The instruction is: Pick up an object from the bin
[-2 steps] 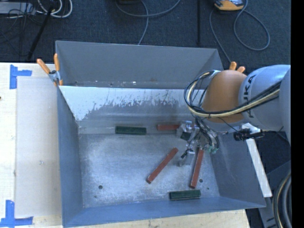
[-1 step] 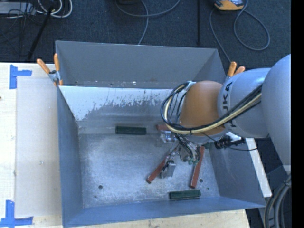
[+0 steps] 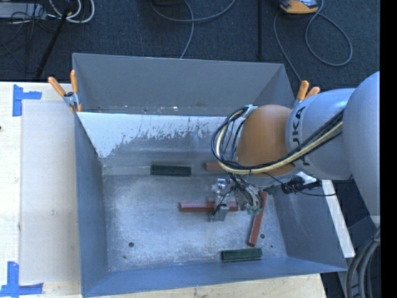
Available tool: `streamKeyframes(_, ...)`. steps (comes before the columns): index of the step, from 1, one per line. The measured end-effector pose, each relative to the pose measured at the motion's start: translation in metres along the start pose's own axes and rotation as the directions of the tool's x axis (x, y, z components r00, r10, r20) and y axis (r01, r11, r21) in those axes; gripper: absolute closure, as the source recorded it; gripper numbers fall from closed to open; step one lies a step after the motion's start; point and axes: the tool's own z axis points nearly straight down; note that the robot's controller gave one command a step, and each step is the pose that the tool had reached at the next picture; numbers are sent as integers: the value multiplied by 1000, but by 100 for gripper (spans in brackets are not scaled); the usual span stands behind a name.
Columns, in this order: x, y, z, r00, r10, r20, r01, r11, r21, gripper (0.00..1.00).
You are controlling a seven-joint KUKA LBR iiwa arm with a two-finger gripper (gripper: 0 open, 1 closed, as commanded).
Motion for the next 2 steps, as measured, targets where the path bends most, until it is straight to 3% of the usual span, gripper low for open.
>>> streamKeyframes(1, 61, -4, -142, 999, -32, 6, 32, 999, 1, 100)
streamKeyframes(2, 81, 6, -98, 978, -207, -5, 207, 978, 0, 100)
